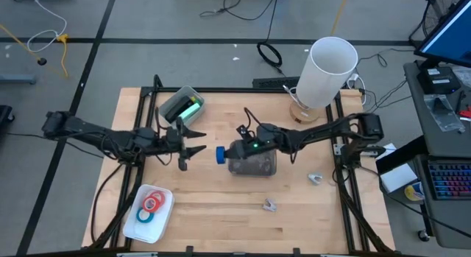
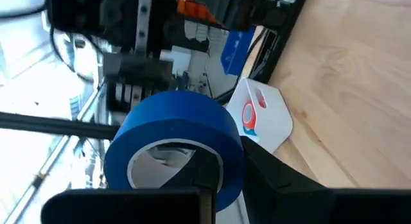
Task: Pick and place Stapler, Stapler remover, tape
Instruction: Put the blue tape into the white bin
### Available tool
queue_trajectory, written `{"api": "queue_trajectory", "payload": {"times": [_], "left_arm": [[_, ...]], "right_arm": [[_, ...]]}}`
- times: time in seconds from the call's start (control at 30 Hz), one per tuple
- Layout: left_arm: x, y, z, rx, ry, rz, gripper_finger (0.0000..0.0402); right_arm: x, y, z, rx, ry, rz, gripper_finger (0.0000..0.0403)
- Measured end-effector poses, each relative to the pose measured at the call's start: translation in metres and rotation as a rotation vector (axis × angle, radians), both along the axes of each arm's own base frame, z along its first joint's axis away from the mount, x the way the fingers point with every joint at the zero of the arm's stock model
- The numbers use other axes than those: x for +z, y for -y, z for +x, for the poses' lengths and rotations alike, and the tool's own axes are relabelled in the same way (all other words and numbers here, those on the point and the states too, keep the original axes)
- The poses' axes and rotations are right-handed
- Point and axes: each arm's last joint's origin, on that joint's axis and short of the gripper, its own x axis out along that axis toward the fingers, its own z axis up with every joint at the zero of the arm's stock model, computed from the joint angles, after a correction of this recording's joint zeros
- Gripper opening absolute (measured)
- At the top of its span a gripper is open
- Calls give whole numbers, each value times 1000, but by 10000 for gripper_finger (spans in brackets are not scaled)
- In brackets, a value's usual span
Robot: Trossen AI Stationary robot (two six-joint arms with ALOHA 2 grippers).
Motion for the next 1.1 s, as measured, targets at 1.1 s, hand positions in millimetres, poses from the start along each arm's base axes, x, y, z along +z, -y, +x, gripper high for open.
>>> {"api": "queue_trajectory", "payload": {"times": [1.1], "left_arm": [[-12,4,36,57,-122,396,200]], "right_arm": [[-7,13,4,-51,-42,217,31]]}}
